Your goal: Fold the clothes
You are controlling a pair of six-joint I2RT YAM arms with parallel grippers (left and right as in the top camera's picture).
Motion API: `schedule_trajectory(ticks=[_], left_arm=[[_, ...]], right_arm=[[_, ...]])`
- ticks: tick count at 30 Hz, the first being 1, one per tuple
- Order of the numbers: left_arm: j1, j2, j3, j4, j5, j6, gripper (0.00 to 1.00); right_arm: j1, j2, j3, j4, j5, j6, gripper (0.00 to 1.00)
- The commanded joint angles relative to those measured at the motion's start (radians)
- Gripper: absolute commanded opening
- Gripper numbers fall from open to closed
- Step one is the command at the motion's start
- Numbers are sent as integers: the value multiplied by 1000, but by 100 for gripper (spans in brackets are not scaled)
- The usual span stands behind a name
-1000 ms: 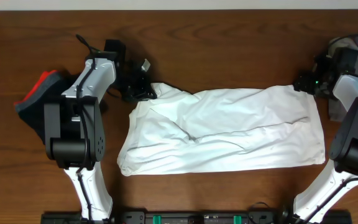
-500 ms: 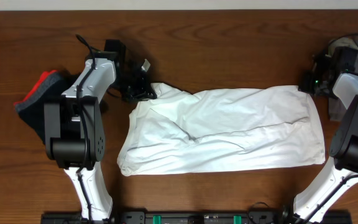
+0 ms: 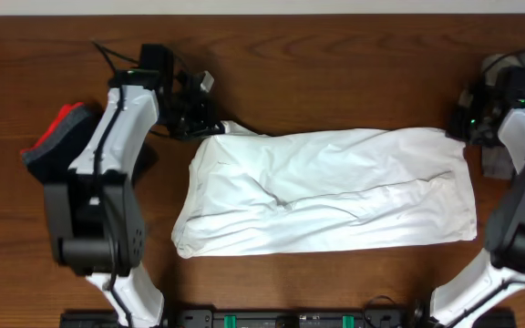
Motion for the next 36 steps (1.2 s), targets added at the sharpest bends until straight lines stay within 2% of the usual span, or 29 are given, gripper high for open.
schedule_trajectory(ticks=[1, 9, 12, 21, 28, 36], left_arm=[[6, -34, 16, -51, -59, 2, 6], [6, -37, 15, -237, -212, 3, 6], [6, -37, 15, -290, -217, 3, 6], [6, -37, -40, -369, -217, 3, 6], [6, -37, -161, -344, -217, 3, 6], [6, -37, -185, -318, -217, 3, 6]], right_arm=[[-11, -79, -2, -41, 26, 9, 6], [-14, -129, -2, -232, 273, 93, 6], [-16, -129, -2, -279, 314, 108, 8], [-16, -129, -3, -353, 321, 119, 11], [-16, -129, -4, -374, 287, 118, 12], [-16, -129, -24, -407, 201, 110, 22]])
